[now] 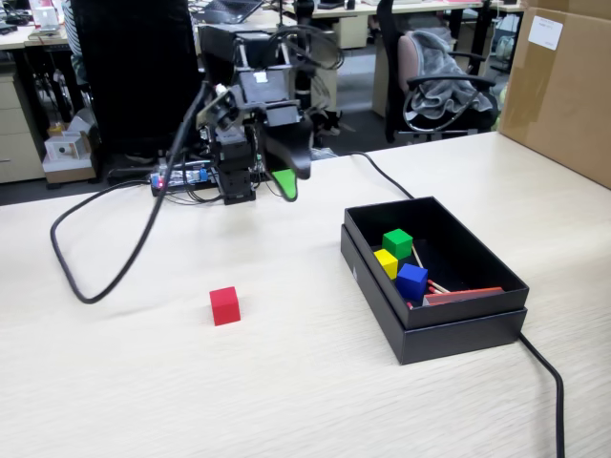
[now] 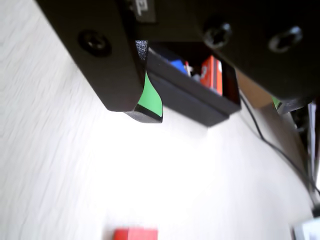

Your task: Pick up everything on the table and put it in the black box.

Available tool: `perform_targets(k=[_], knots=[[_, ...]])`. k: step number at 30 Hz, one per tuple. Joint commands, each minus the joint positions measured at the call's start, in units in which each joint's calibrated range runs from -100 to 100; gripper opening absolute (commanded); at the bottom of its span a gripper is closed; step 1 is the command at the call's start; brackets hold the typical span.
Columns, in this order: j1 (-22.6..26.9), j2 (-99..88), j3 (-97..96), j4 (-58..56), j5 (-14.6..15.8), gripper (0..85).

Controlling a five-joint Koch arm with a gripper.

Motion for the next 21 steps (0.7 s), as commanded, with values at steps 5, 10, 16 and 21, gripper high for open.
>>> perform_targets(k=[5, 10, 16, 21], knots=[[-2.49, -12.34, -11.25, 5.55, -0.88, 48.3], [-3.13, -17.50, -19.78, 9.09, -0.98, 48.4], [-3.57, -22.09, -28.66, 14.70, -1.17, 48.3], [-4.00, -22.21, -29.84, 15.40, -1.61, 48.0]])
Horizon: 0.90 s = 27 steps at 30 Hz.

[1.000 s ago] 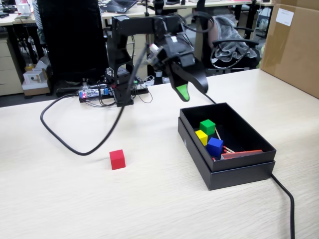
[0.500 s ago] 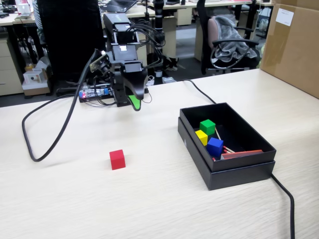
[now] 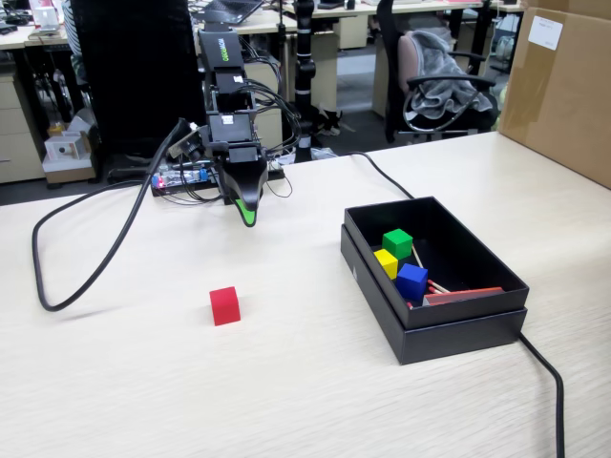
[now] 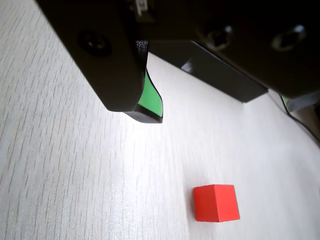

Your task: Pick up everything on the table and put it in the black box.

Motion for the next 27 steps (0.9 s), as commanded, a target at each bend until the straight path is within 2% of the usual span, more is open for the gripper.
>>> perform_targets(k=[1, 4, 9, 14, 21, 27], knots=[[-0.54, -1.57, 2.11, 2.54, -0.68, 47.9], [-1.37, 1.64, 5.10, 1.51, -1.37, 47.2], [-2.49, 16.22, 21.87, -16.03, -1.71, 47.3], [-3.86, 30.44, 35.92, -24.50, -2.34, 47.2], [-6.20, 51.90, 55.42, -31.76, -3.42, 47.2], [-7.52, 67.16, 65.03, -32.97, -4.40, 47.2]])
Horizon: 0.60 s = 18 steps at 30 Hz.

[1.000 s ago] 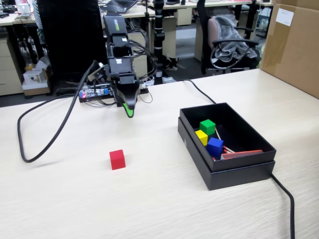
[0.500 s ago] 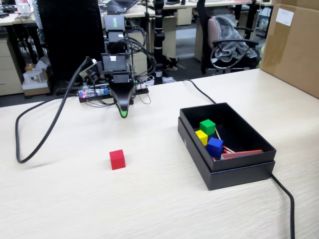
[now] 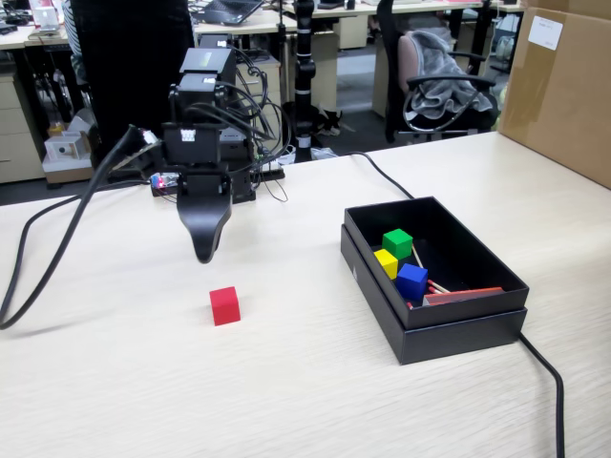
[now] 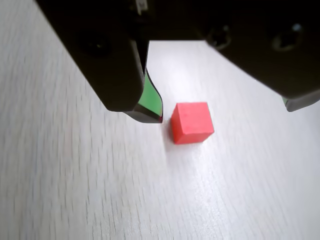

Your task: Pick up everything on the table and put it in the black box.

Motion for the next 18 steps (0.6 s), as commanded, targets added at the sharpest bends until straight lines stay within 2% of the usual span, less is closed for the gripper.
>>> perform_targets(k=[1, 8, 18], knots=[[-0.63, 4.66, 5.87, -0.45, -0.93, 47.3], [-0.63, 15.45, 10.77, -0.45, -1.22, 47.2], [2.00, 19.81, 10.40, -0.53, -1.17, 47.2]])
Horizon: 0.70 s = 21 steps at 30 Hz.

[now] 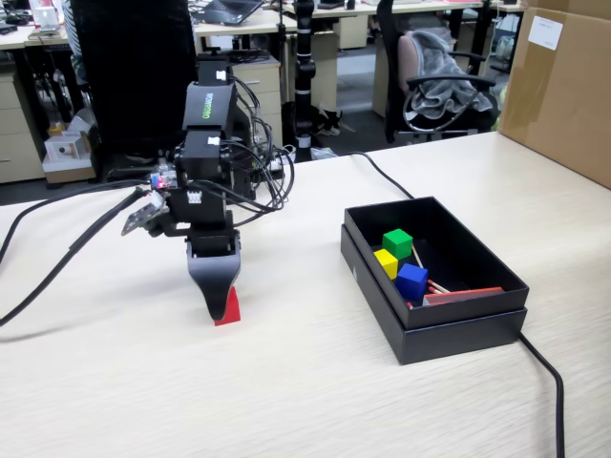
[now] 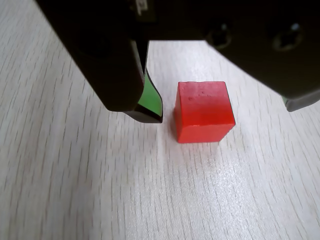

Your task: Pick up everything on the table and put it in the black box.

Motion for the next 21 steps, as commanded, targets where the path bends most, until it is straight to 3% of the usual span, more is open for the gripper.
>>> perform_targets(k=[1, 9, 12, 15, 18, 21], knots=[[0.54, 0.35, 3.92, -0.38, -0.10, 47.2], [0.54, 3.44, 4.28, -0.98, -0.10, 40.8], [0.49, 3.90, 5.01, -1.15, 0.05, 29.3], [0.44, 4.13, 5.10, -1.15, 0.05, 25.8], [0.39, 4.02, 5.46, -1.07, 0.10, 13.8], [0.34, 3.67, 5.37, -1.15, 0.10, 11.4]])
